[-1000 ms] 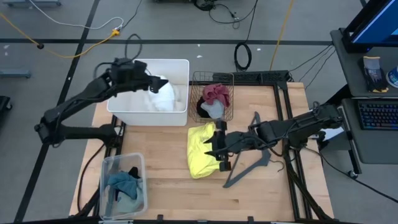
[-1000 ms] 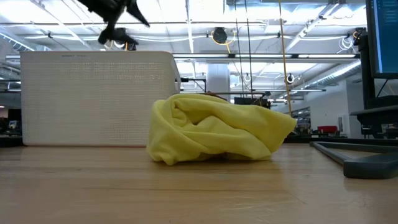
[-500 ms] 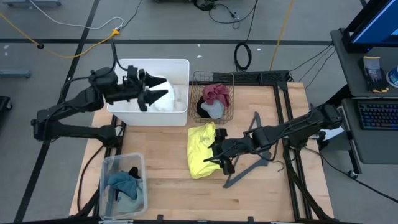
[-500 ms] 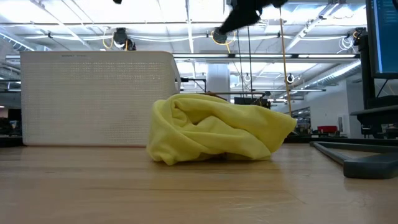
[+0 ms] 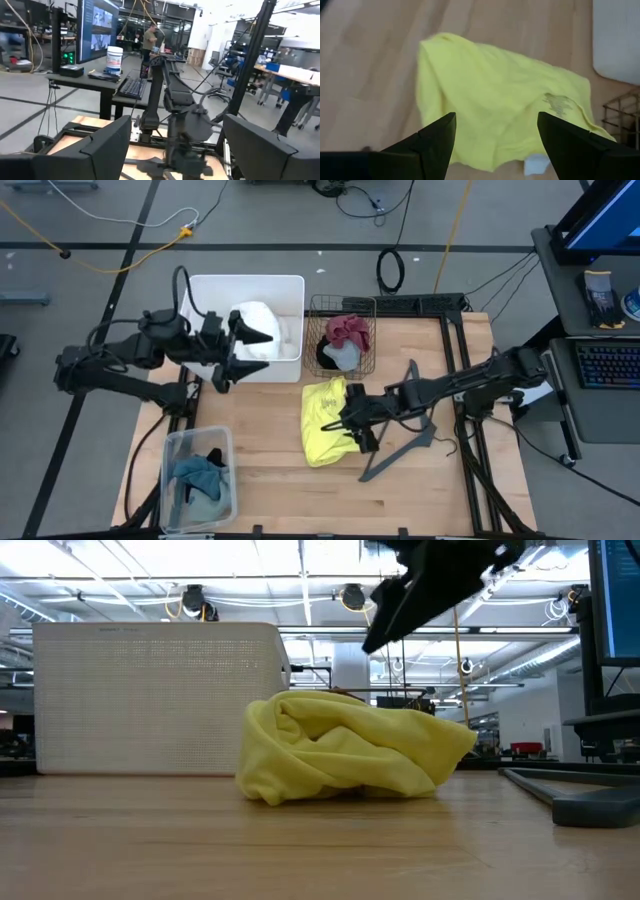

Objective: Pick & Place Cloths
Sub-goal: Put the yellow shirt into the white bin

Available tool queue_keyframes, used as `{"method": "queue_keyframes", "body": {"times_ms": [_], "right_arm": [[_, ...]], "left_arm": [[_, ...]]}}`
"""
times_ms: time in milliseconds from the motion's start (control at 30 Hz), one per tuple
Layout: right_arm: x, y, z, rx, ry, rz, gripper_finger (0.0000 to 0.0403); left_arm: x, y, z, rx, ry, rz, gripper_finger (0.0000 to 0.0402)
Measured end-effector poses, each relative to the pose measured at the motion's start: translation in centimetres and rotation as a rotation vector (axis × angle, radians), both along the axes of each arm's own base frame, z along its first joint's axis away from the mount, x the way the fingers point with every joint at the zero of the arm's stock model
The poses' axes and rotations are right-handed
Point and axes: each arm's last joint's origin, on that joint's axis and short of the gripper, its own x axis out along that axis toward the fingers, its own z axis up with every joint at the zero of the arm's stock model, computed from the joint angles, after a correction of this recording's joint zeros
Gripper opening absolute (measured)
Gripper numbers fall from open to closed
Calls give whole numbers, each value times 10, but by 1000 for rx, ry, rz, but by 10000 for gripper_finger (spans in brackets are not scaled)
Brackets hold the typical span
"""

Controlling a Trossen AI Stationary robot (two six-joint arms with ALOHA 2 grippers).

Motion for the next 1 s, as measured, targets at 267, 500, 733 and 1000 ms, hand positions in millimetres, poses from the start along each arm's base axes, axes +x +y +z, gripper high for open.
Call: {"method": "queue_keyframes", "body": {"times_ms": [267,500,733,1000], "right_arm": [[21,-1,-28,-43,85,16,275],[39,3,-42,-97,130,74,283],[56,4,-59,-134,153,112,291],[68,-10,-101,-155,255,58,291]], "left_arm": [[0,-15,0,32,0,51,310],[0,-18,0,32,1,40,310],[0,-18,0,31,1,40,310],[0,-18,-1,30,8,40,310]]}}
